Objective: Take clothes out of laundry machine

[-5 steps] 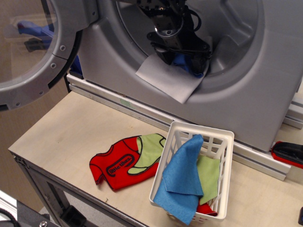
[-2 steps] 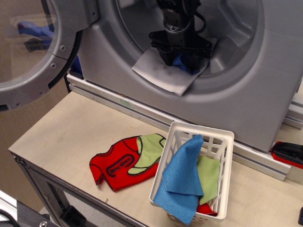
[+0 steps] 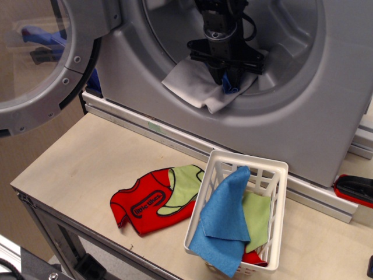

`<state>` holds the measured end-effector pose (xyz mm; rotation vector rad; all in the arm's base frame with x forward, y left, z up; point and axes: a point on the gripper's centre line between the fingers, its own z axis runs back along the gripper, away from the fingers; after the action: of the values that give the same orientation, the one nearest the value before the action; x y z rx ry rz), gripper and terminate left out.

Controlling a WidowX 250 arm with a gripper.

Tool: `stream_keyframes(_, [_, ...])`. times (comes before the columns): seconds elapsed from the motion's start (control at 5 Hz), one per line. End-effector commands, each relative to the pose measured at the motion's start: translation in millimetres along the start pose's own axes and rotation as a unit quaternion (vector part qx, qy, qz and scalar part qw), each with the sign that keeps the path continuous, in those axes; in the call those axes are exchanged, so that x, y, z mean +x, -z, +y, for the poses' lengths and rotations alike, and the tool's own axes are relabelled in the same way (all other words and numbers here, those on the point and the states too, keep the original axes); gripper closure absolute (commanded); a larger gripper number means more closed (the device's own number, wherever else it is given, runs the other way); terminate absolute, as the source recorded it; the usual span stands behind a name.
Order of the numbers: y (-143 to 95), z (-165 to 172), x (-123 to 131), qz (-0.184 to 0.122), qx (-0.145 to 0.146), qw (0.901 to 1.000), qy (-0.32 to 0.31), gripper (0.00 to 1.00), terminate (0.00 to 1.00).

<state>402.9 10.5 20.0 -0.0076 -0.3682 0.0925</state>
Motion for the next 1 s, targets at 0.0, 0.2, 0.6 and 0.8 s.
stream_keyframes(0.0, [-27, -4, -1, 0.03, 0.029, 0.999, 0.018, 1.0, 0.0])
stream_keyframes(0.2, [-58, -16, -6, 0.036, 0.055, 0.9978, -0.008, 1.0, 0.0])
stream_keyframes(0.6, [-112, -53, -26, 0.039, 0.088, 0.9911, -0.092, 1.0, 0.0])
stream_keyframes(0.8, [-103, -67, -60, 0.036, 0.071, 0.9878, -0.134, 1.0, 0.0])
